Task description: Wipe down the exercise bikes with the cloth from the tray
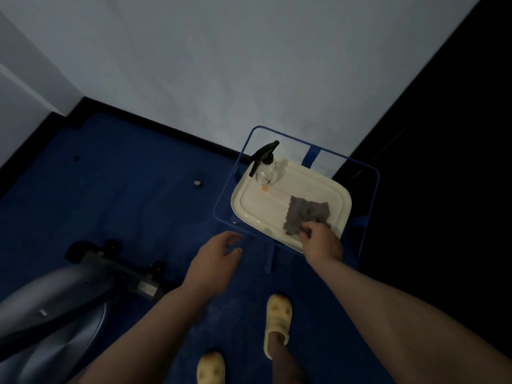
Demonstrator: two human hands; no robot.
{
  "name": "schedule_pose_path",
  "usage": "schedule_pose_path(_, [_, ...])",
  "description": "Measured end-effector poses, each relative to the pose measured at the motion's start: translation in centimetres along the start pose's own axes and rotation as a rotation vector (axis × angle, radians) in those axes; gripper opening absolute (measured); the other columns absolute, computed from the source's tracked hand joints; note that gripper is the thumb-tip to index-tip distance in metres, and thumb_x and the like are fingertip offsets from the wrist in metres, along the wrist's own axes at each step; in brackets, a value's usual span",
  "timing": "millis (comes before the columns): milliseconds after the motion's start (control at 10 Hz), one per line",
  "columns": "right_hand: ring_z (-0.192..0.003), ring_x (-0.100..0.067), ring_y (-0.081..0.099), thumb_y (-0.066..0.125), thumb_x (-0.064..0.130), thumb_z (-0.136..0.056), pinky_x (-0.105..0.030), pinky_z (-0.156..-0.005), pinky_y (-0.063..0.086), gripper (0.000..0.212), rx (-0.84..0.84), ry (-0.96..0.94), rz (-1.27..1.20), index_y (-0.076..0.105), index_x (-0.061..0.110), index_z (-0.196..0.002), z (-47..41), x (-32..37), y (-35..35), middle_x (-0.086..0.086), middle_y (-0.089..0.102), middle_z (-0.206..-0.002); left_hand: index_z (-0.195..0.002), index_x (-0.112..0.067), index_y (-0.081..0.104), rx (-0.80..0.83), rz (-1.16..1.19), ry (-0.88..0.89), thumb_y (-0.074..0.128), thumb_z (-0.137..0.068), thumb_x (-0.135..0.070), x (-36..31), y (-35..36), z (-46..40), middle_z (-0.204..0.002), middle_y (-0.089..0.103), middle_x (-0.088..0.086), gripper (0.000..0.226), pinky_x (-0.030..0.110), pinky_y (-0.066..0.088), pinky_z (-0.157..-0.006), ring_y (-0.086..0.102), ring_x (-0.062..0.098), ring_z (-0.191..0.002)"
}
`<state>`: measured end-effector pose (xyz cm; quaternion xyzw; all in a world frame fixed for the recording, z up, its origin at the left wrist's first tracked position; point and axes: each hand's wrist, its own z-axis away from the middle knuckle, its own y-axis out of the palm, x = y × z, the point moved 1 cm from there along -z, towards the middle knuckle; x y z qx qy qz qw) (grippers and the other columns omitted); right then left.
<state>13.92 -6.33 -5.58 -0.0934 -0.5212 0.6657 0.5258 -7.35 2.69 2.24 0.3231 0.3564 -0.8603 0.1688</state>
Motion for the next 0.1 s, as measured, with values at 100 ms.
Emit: schedule_pose_path(100, [-0.091,-0.022,0.062,0.052,0.022,-0.095,-0.03,-0.069,0.053,0.022,-0.047,0.002,-0.092,0.066,0.017,-0.111,2.23,0.29,-1.77,-0.005,0.066,-0.112,-0.115,-0.027,0.061,-0.012,0.005,0.036,0.055,-0.09,-0.02,-1.07,-1.32,1.39,-0.116,0.064,-0.009,0.027,0.033,0.048,-0.097,0.06,0.01,-0.107])
